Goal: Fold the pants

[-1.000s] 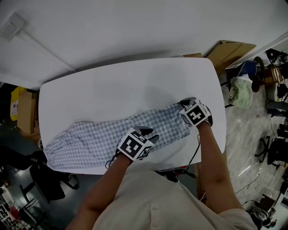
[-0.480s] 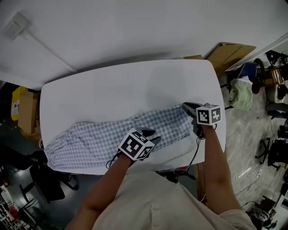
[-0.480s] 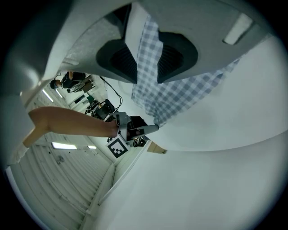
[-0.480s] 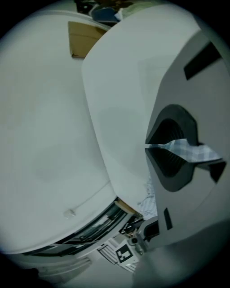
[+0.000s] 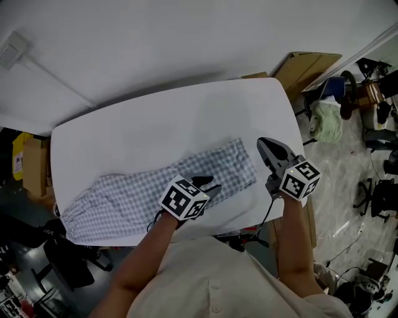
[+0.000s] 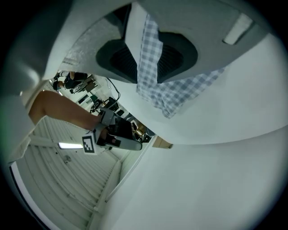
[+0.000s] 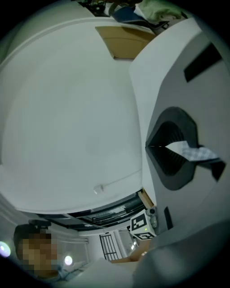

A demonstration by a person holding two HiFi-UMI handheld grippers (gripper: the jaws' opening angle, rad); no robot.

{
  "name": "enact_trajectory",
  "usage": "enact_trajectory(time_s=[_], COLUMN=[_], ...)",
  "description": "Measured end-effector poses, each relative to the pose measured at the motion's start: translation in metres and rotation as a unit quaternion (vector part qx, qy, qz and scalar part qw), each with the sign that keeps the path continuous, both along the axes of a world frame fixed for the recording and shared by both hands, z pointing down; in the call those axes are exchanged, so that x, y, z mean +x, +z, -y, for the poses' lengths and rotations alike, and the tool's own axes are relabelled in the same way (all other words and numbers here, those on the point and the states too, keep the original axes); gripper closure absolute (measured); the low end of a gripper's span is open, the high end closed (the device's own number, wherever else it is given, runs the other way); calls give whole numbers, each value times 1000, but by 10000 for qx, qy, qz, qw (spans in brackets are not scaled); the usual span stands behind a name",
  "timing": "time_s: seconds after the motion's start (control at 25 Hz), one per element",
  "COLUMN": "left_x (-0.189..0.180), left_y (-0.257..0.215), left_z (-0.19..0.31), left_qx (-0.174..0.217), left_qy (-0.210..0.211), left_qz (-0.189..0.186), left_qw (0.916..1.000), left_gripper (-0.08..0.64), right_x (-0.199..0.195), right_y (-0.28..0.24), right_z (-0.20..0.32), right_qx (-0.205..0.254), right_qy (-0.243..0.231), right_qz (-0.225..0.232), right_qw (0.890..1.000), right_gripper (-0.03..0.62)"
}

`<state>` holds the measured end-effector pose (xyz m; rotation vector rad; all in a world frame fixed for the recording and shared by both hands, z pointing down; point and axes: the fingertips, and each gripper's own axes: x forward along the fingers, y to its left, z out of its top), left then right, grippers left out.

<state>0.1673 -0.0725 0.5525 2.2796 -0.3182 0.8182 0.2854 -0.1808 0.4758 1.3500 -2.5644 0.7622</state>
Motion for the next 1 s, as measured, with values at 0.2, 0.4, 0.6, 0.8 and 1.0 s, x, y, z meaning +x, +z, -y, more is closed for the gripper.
enact_trajectory(time_s=[0.2, 0.4, 0.6, 0.8, 1.0], left_x=[5, 18, 41, 69, 84], left_y=[-7, -18, -16, 4, 36], left_z=[12, 34, 57, 71, 76], left_qx=[155, 821, 1813, 2496, 2599], left_qy=[166, 1068, 2746, 4545, 5782], left_qz=[-101, 206, 802, 1310, 1585], left_qw=[9997, 9907, 9409, 8450, 7570], left_gripper=[430, 430, 420, 353, 326], right_x=[-16, -9, -5, 0, 2], right_y=[-8, 22, 58, 100, 133], right_z=[-32, -58, -81, -96, -93], right_qx=[-16, -709, -1344, -2038, -2557], right_qy=[-147, -138, -224, -355, -488], right_qz=[-432, -937, -1460, -1910, -2313], right_qw=[9990, 9930, 9799, 9595, 9374], right_gripper=[575, 575, 564, 416, 367])
